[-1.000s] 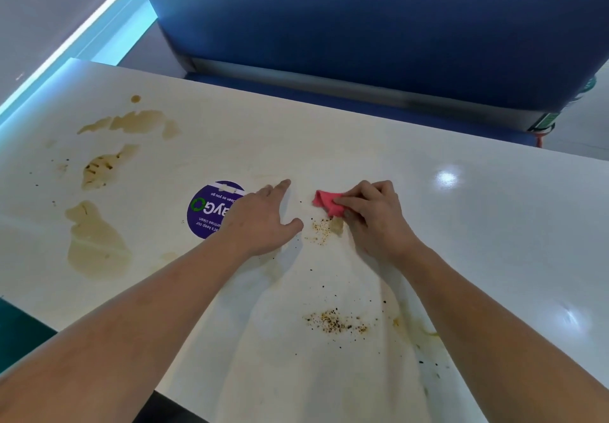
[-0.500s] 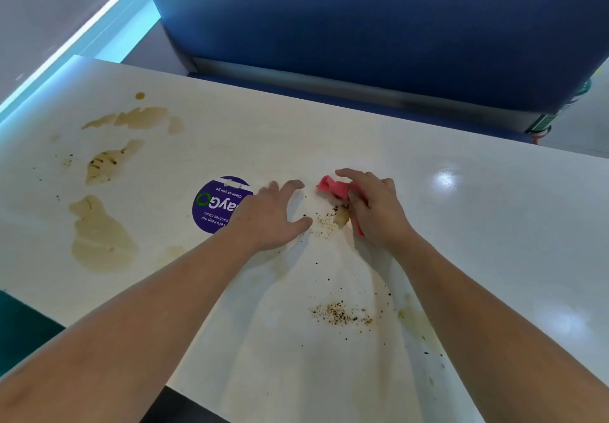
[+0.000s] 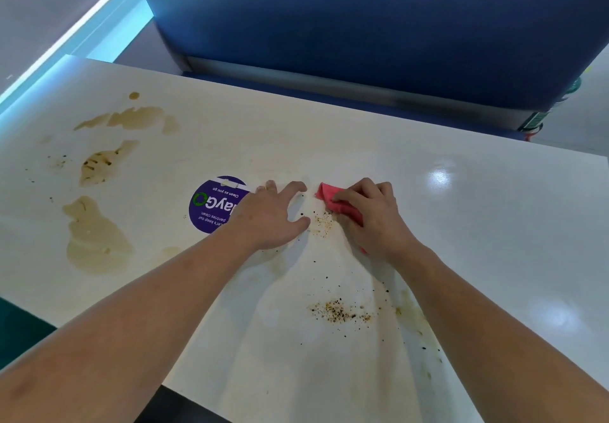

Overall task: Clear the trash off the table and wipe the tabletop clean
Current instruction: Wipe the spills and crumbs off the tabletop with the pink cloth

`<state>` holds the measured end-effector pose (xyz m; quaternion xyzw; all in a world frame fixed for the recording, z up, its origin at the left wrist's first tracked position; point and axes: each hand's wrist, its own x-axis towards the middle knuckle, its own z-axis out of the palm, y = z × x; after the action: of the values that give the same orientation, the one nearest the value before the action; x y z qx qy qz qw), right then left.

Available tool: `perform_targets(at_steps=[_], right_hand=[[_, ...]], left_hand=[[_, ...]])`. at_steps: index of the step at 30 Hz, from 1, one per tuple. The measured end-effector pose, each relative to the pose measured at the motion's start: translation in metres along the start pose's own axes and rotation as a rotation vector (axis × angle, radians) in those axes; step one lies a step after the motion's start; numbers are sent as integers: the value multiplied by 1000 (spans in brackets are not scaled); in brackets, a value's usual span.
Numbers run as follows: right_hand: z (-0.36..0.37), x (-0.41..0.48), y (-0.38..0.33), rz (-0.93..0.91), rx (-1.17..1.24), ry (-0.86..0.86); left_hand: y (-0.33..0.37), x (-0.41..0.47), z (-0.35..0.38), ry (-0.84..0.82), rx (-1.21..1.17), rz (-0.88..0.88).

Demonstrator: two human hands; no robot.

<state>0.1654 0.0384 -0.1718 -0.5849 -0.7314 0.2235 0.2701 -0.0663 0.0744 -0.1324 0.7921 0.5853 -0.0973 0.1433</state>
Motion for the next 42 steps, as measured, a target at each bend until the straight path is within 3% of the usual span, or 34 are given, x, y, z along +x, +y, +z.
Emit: perform_targets(at_steps=[6,15,21,28,36,42], right_hand=[[15,16,-12,115,2,116],[33,21,-29,9,-6,172],[16,-5,-9,-134,-52,50],[25,25,-25,-92,-49,92],[-1,-13,-7,-274,-77,-42],[15,28,-18,-38,-76,139]], left_hand=[[1,-2,-2,19,0,-2],[-4,-6,-6,20,-96,-29],[-7,-10,-12,-38,-127,-63],[-10,-10,-8,-44,-136,-72],[-15,-11,-12,-58,-174,-72],[-11,-11,-11,-49,-164,-69]])
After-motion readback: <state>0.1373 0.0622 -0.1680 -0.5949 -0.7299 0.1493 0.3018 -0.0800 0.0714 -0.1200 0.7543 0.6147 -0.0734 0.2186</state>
